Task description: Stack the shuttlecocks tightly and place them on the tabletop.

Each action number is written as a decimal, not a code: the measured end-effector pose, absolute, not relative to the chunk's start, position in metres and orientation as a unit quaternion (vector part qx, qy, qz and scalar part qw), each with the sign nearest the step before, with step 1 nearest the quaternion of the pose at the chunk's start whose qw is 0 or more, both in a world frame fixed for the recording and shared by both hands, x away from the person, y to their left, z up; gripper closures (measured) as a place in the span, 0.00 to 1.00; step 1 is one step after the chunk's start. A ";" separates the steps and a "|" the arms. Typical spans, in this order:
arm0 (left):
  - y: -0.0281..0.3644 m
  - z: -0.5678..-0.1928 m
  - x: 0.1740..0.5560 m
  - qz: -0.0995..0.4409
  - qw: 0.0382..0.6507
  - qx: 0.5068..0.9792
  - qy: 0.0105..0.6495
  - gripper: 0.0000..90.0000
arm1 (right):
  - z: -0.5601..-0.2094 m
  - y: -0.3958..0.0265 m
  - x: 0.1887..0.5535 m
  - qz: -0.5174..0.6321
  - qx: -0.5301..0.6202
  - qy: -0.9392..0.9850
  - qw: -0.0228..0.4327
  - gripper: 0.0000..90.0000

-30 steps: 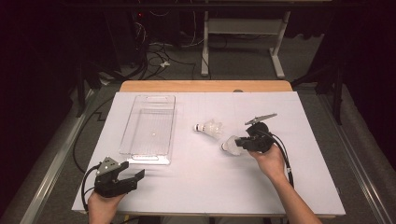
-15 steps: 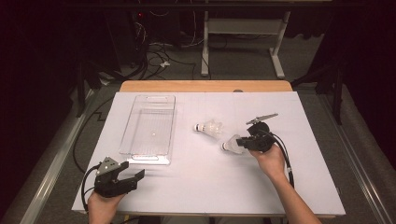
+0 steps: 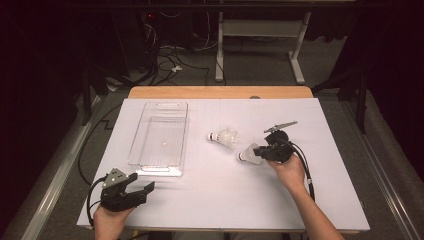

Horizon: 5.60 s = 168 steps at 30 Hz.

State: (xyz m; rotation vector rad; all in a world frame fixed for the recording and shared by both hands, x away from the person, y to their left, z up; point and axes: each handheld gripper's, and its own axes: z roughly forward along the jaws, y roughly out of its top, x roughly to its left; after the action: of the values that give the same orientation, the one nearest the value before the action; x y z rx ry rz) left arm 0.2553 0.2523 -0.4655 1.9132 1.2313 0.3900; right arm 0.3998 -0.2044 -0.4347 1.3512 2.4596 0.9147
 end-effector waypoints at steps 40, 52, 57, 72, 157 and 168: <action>0.252 -0.466 0.257 0.151 0.405 0.758 0.489 0.31 | -0.437 -0.226 0.400 0.305 0.483 0.815 0.096 0.76; 0.252 -0.466 0.257 0.152 0.404 0.758 0.490 0.31 | -0.436 -0.228 0.394 0.305 0.476 0.818 0.106 0.74; 0.252 -0.466 0.257 0.151 0.404 0.757 0.491 0.31 | -0.433 -0.230 0.391 0.312 0.475 0.816 0.109 0.73; 0.252 -0.466 0.257 0.153 0.404 0.757 0.490 0.31 | -0.423 -0.243 0.368 0.327 0.463 0.815 0.121 0.75; 0.253 -0.466 0.256 0.155 0.407 0.756 0.489 0.31 | -0.417 -0.215 0.370 0.351 0.413 0.837 0.071 1.00; 0.253 -0.466 0.256 0.155 0.407 0.756 0.489 0.31 | -0.416 -0.210 0.378 0.358 0.414 0.834 0.072 1.00</action>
State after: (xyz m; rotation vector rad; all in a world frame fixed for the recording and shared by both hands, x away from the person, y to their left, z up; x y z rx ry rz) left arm 0.2557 0.2532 -0.4659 1.9066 1.2327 0.3905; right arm 0.3784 -0.2104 -0.4156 1.2435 2.5062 1.0766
